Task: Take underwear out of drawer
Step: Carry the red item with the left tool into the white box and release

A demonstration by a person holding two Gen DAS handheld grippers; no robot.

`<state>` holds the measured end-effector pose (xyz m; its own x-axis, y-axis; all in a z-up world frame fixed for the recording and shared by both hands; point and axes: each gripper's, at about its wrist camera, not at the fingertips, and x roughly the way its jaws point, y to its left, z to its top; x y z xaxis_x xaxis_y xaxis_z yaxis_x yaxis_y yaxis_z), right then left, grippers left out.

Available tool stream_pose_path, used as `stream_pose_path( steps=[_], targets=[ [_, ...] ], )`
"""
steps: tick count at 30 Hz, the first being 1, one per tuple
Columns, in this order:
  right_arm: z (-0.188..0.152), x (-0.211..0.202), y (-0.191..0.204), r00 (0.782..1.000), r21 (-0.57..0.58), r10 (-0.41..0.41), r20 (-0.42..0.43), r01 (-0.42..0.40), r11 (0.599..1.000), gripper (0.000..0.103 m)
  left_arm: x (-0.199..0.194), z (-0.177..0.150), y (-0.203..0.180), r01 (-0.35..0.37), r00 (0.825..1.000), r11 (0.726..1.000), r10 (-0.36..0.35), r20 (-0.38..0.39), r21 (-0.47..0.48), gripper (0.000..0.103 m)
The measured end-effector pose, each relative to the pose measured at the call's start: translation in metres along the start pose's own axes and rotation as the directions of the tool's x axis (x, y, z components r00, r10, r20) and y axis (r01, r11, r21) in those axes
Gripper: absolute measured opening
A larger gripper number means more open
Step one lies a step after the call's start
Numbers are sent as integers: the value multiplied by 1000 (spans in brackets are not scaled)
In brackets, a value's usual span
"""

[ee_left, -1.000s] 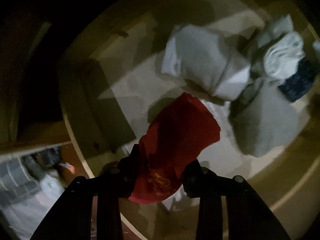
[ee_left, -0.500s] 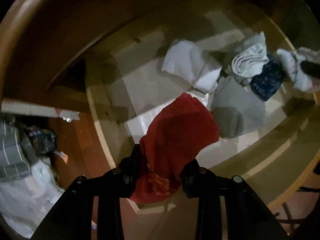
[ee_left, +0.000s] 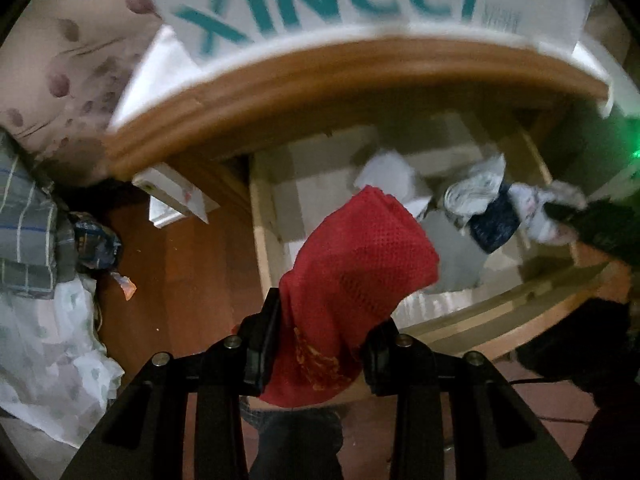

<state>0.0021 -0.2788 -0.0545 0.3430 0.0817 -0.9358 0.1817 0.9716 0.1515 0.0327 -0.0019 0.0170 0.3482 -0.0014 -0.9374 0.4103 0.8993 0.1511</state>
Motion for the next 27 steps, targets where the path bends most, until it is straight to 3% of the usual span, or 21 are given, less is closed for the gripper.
stream_pose_path(
  steps=[5,8,15,24,27],
  targets=[
    [0,-1,0,1000,-4,-2,5,2,1000,28,-55,2,21,73,993,995,-65,101,-74,31],
    [-1,-2,-1,1000,0,10,5,-10,1000,28,-92,9,32,75,985,993,-60,159,-93,31],
    [-1,-3,0,1000,2,13,2,-13,1000,28,-177,51,61,99,949,984,-50,311,-145,32],
    [0,-3,0,1000,3,20,0,-20,1000,28,-202,136,70,111,932,977,-37,362,-185,32],
    [0,-2,-1,1000,6,20,-3,-20,1000,28,-189,163,72,129,937,969,-51,345,-208,32]
  ],
)
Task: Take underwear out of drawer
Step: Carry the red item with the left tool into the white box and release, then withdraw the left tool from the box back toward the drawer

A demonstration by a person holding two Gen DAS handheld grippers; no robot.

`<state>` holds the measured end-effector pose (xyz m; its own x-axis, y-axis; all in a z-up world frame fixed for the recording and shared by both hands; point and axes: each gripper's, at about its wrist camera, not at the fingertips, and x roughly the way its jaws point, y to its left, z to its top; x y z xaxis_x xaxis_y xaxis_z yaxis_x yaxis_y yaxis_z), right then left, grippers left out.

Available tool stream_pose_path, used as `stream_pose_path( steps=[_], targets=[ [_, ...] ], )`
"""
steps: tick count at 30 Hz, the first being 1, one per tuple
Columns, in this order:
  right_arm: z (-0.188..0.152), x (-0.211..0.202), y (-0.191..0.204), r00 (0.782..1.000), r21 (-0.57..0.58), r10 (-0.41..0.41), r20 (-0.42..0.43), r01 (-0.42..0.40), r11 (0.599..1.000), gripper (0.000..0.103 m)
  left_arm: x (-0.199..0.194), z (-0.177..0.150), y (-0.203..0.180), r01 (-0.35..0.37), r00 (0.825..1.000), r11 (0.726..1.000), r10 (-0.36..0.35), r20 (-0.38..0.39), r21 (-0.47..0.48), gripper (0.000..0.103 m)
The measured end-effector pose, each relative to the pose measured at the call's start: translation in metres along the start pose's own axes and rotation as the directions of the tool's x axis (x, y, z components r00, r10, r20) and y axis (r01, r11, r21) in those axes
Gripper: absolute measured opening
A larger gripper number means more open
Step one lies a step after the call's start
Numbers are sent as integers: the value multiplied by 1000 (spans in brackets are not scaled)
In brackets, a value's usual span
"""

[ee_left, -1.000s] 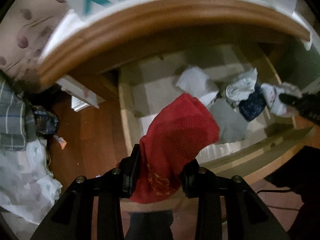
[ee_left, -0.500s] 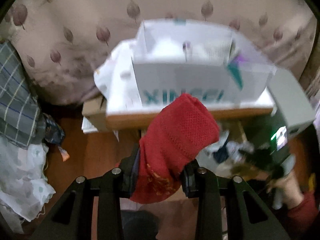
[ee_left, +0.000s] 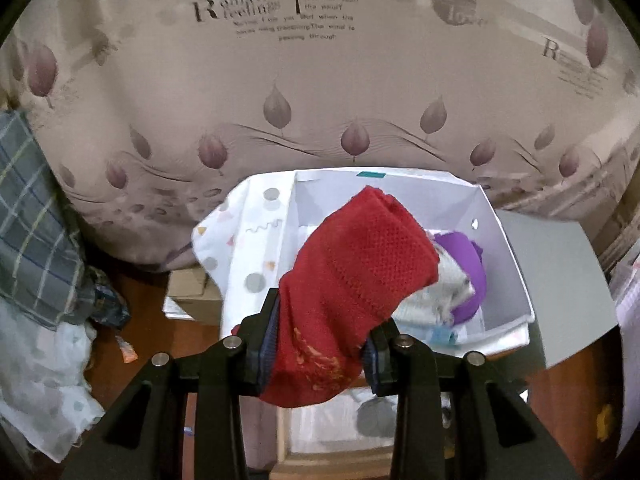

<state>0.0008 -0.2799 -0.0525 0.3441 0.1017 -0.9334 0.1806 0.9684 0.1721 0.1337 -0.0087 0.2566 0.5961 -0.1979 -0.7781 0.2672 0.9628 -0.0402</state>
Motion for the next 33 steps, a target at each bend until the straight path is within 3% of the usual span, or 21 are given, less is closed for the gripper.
stream_pose_path(
  steps=[6,14,17,18,27,33],
  targets=[
    [1,1,-1,1000,8,4,-7,-4,1000,28,52,21,-5,-17,998,999,14,-64,-43,32],
    [2,3,-1,1000,6,10,-17,-10,1000,28,105,22,-7,-43,990,997,35,-133,-57,33],
    [2,4,0,1000,3,10,-20,-10,1000,28,116,21,-8,-44,989,997,35,-147,-56,38],
    [3,4,1,1000,2,9,-19,-9,1000,28,119,20,-8,-47,988,997,39,-149,-53,45],
    [2,6,3,1000,-9,4,-24,-4,1000,28,104,17,-16,-22,996,999,20,-83,-27,71],
    [1,5,4,1000,-11,-4,-15,4,1000,28,74,11,-17,-13,1000,1000,12,-23,-16,76]
  ],
)
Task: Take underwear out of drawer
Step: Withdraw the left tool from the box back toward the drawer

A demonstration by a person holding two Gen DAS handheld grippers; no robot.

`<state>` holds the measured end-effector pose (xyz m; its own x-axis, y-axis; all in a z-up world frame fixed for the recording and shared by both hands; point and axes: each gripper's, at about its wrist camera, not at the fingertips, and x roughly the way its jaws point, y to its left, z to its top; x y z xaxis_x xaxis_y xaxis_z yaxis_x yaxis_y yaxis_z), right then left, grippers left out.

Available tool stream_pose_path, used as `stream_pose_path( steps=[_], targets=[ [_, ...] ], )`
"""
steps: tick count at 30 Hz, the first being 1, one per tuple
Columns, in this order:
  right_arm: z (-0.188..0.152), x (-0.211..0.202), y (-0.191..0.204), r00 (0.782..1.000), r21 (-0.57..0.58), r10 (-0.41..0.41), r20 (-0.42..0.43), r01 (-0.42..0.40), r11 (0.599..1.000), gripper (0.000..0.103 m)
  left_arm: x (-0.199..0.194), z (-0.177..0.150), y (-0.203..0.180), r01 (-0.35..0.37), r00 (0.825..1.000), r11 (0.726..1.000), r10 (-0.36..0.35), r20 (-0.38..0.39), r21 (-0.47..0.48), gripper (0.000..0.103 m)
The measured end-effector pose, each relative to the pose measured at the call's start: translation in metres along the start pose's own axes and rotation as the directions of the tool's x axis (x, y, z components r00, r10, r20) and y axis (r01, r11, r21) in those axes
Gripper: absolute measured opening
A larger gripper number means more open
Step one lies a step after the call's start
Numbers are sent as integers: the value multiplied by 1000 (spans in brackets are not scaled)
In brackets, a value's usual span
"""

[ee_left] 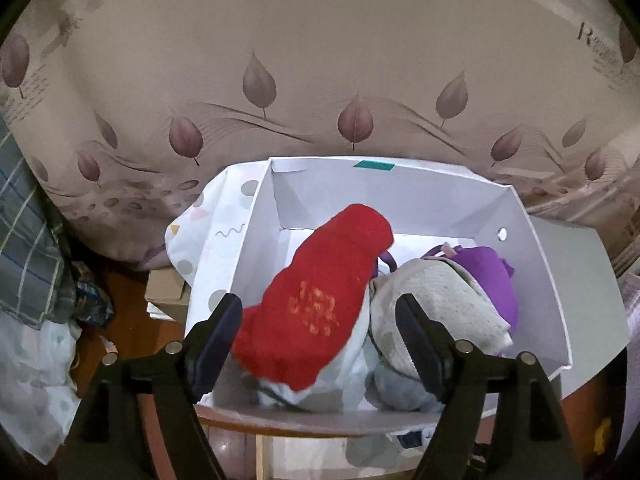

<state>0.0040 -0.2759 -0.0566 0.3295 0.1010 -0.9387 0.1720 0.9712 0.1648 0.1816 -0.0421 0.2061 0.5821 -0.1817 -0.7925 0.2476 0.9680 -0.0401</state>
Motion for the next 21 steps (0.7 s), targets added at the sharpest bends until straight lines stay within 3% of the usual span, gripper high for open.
stream_pose_path(
  steps=[6,11,15,21],
  targets=[
    [-1,1,0,1000,-1,-17,6,17,1000,28,-47,-29,10,-19,996,1000,20,81,-9,81],
    [-1,2,1,999,-9,-38,9,38,999,28,-70,-76,27,-67,990,998,68,122,-15,87],
    [-2,4,2,998,-17,-58,10,58,998,28,-59,-119,40,-149,980,988,153,127,-41,92],
    [-3,7,5,996,-35,-87,13,88,996,28,-2,-180,58,-236,971,970,237,17,-62,93]
  ],
)
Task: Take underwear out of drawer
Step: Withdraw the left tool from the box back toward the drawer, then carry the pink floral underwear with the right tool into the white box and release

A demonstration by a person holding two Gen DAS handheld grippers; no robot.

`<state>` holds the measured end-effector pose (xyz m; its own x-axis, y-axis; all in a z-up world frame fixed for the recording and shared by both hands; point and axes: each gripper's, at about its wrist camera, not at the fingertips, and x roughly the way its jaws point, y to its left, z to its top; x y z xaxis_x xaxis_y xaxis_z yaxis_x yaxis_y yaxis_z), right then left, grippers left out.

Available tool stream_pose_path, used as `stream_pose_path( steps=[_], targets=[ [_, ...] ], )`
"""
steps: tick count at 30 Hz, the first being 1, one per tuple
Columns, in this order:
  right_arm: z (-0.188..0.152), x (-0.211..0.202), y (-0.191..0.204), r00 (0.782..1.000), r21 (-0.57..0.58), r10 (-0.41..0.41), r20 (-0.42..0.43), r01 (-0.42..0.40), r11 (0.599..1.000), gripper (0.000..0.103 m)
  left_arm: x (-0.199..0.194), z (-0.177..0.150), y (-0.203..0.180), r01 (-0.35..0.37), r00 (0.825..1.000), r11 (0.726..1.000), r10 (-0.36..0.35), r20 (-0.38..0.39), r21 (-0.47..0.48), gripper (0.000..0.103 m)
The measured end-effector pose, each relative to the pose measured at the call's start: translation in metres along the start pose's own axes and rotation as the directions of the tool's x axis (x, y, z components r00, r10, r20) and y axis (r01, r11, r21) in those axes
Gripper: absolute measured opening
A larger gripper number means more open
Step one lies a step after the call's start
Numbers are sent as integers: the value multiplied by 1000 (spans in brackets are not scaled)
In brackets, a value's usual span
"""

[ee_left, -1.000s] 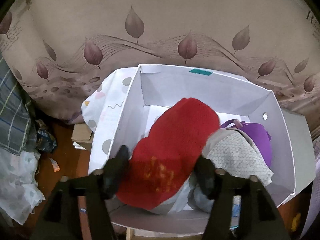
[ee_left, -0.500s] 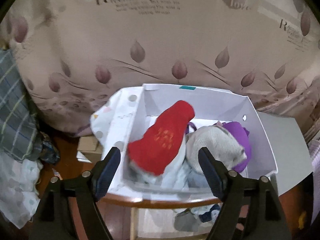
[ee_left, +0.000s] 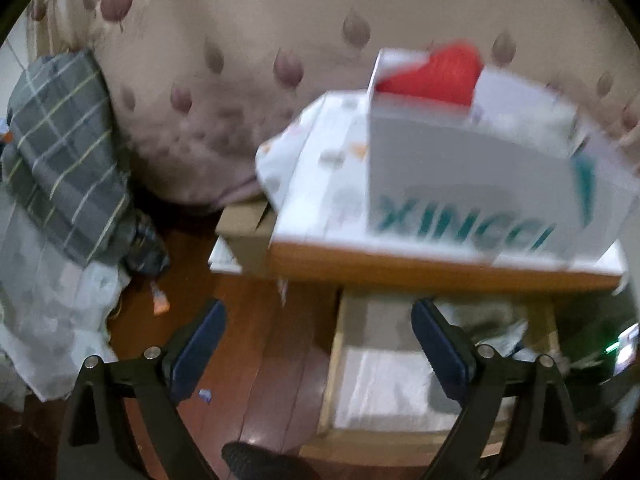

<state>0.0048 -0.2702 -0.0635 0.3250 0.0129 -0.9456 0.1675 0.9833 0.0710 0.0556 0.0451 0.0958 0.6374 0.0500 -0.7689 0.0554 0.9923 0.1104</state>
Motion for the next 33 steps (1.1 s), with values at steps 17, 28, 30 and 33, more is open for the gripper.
stream_pose_path(
  steps=[17,28,30,33],
  targets=[
    [-4,8,12,998,-19,-60,17,61,998,28,81,-57,29,-107,987,980,83,-137,-170,93],
    [-7,4,17,997,-20,-65,51,66,998,28,86,-57,53,-199,972,946,157,-175,-255,93],
    [-10,4,19,994,-33,-84,64,86,996,28,87,-57,54,-215,967,946,173,-185,-244,93],
    [-13,6,20,994,-31,-84,63,86,996,28,88,-57,56,-232,963,942,187,-194,-244,93]
  ],
)
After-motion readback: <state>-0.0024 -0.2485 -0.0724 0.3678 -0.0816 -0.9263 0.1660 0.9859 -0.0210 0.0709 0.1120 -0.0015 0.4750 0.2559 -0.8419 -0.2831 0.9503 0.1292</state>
